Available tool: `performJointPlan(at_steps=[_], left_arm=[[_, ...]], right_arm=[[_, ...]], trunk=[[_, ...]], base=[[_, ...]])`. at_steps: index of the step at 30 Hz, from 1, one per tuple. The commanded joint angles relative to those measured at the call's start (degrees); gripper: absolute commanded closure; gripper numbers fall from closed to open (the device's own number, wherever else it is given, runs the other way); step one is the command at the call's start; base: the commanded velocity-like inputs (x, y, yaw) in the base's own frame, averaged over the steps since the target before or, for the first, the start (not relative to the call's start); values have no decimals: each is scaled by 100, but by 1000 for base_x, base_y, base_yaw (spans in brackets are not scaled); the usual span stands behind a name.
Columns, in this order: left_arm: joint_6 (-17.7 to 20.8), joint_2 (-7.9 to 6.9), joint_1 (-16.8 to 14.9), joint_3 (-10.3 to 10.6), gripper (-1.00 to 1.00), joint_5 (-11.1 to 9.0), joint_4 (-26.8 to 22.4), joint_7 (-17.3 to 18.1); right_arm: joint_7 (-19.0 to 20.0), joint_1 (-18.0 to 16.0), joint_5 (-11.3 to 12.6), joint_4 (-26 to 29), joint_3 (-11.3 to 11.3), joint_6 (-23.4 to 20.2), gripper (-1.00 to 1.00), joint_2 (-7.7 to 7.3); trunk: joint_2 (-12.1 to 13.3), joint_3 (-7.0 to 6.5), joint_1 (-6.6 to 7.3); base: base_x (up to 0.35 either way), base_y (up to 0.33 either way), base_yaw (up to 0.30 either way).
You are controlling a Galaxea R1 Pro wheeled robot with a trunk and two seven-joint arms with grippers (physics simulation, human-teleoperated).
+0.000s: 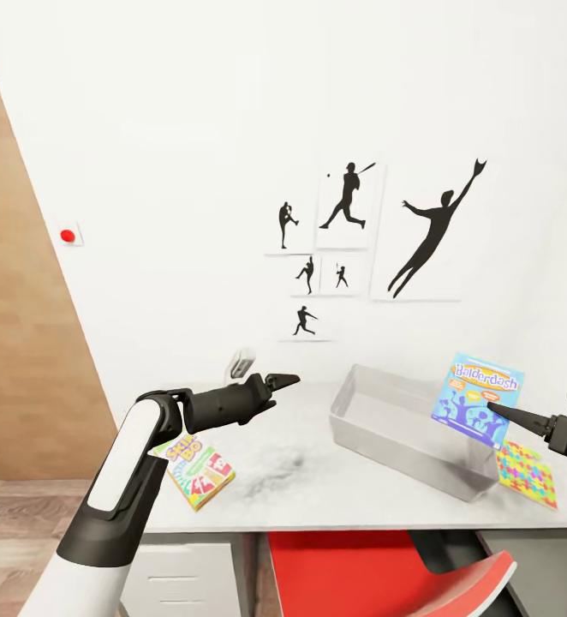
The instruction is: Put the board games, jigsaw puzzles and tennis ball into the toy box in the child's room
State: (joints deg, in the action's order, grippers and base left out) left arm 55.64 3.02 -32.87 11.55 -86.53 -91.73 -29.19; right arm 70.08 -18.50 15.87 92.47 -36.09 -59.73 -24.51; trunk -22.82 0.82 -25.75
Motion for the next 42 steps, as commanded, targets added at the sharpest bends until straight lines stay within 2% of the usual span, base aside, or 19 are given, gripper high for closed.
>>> performJointPlan(at_steps=[1, 16, 42], left_arm=[[8, 2, -4, -3, -100, -57, -4, -60], [8, 2, -1, 12, -100, -55, -4, -59], [8, 2, 0, 16, -100, -57, 5, -92]], right_arm=[[27, -5, -3, -1, -4, -27, 100, -1], [30, -5, -4, -1, -2, -27, 100, -1], [32, -3, -4, -1, -1, -27, 100, 2]], trunk=[[-10, 9, -3], [-10, 9, -3], [-10, 9, -3]], base=[[9, -13, 1], [125, -4, 0], [29, -18, 0]])
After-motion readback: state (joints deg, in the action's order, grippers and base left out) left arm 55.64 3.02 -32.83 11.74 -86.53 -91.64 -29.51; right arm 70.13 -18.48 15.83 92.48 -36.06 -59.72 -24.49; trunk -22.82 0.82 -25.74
